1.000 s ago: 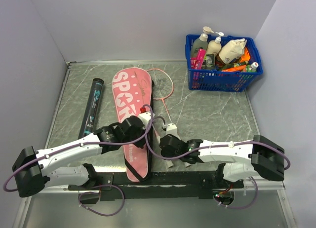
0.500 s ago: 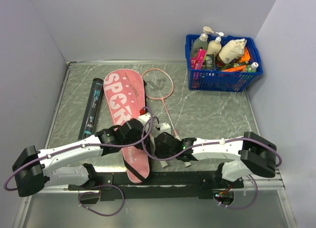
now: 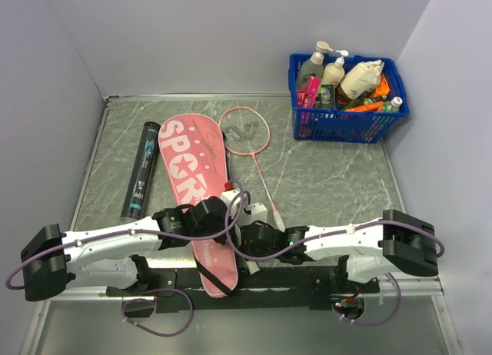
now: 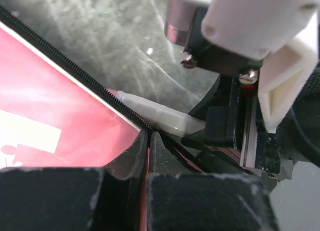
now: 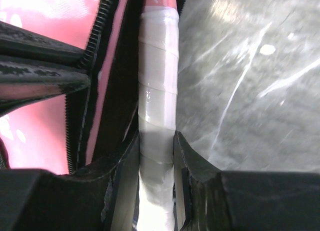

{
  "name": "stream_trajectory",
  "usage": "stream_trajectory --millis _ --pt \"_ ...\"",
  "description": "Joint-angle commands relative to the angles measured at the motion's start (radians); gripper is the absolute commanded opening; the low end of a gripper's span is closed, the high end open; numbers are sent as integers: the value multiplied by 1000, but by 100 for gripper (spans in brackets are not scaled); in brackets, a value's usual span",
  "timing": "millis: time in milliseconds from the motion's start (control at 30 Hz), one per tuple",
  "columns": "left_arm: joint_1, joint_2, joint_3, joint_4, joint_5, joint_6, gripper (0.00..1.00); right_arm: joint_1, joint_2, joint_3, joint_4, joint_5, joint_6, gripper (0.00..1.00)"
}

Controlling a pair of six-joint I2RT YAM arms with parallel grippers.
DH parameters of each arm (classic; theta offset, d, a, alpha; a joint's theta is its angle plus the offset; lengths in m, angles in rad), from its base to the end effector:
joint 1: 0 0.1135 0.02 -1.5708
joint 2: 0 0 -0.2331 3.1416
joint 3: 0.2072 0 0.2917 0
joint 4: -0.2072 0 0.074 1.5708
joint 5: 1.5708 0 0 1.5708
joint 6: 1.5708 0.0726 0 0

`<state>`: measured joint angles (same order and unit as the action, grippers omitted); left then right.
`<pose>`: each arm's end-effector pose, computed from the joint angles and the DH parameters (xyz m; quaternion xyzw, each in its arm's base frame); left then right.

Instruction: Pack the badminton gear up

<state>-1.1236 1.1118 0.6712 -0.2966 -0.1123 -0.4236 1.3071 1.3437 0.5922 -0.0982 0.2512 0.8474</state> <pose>0.1408 -0.2748 0.1568 0.2917 0.8654 -0.2457 0.3250 0.0988 0.2968 0.0812 -0.1685 0.9140 0.2527 0.2690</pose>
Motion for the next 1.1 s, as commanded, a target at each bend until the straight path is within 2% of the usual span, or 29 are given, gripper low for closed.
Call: stream_trajectory --millis 0,233,367,467,533,567,600,633,700,767,800,833,900,933,967,1067 --pt "-80 8 7 86 123 23 1 66 -66 -3 57 181 100 1" --pt "-175 80 36 138 141 91 1 205 -130 -28 -193 436 392 0" --pt "-191 101 34 178 155 128 1 290 -132 -25 -378 545 692 0" --pt "-191 112 31 191 146 138 1 343 -85 15 -524 589 841 0" --pt "-191 118 25 191 120 132 9 380 -28 61 -635 603 919 0" --pt "-191 125 22 191 115 128 15 389 -8 78 -682 611 1011 0" --pt "-191 128 13 194 114 117 32 400 35 108 -757 618 1053 0" --pt "-191 131 10 192 87 109 44 409 57 124 -791 622 1088 0" --pt "-191 140 7 183 71 97 61 414 109 152 -836 622 1153 0" --pt "-191 119 7 177 50 86 69 416 132 178 -879 623 1189 0" --pt "-191 102 13 156 34 80 85 416 133 178 -882 628 1197 0" --pt "-191 50 19 140 14 75 94 416 129 166 -867 631 1196 0" --pt "-191 -12 46 96 -94 33 96 416 98 137 -845 637 1191 0" --pt "-189 -68 60 24 -181 4 96 416 88 130 -830 642 1184 0" --pt "-186 -90 74 -24 -328 -67 96 412 72 126 -830 646 1176 0" --pt "-107 -147 122 -205 -457 -205 96 412 58 127 -830 660 1153 0"
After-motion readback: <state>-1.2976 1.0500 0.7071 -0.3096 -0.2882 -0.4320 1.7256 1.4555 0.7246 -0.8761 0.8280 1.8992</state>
